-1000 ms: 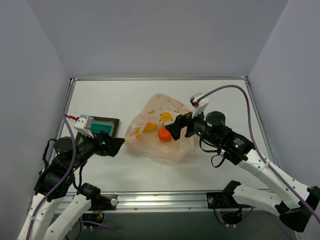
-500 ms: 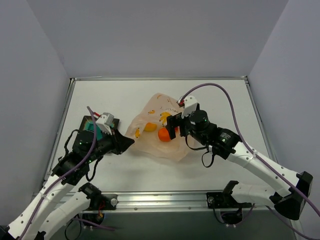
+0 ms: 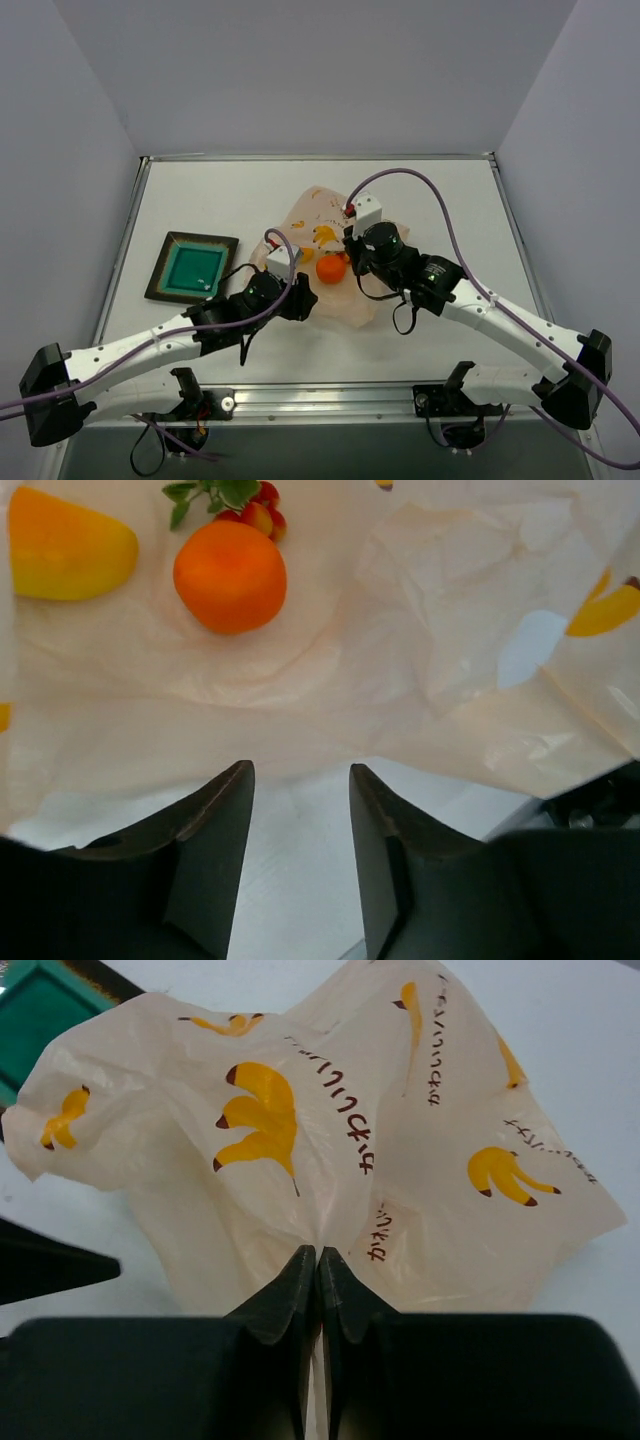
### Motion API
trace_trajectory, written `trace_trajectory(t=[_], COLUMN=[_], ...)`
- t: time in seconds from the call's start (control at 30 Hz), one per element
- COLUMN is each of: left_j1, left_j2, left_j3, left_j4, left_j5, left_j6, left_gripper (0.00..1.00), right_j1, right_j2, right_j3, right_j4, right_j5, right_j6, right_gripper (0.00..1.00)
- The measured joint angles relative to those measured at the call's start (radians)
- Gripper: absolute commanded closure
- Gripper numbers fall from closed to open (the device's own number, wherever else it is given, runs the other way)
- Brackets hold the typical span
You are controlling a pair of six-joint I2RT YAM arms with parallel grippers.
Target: Take the fake fruits out of the plastic bag
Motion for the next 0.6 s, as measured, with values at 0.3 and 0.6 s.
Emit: trace_trajectory(t=[0.3,0.6], left_j1=[-0.005,-0.004], left_j2=[0.247,0.525], left_j3=[-0.028,0.002], left_j4=[0.284,0.457], left_j5=[-0.144,-0.261], left_j6=[0.032,0.094], left_gripper=[0.32,0.04], right_j1=[0.032,0.019], right_j2=[-0.04,-0.091], right_j3=[0.0,0.0], right_j4=[0.06,0.135], right_j5=[-0.048,-0.003], right_j6=[0.042,0.076], right_gripper=[1.0,1.0])
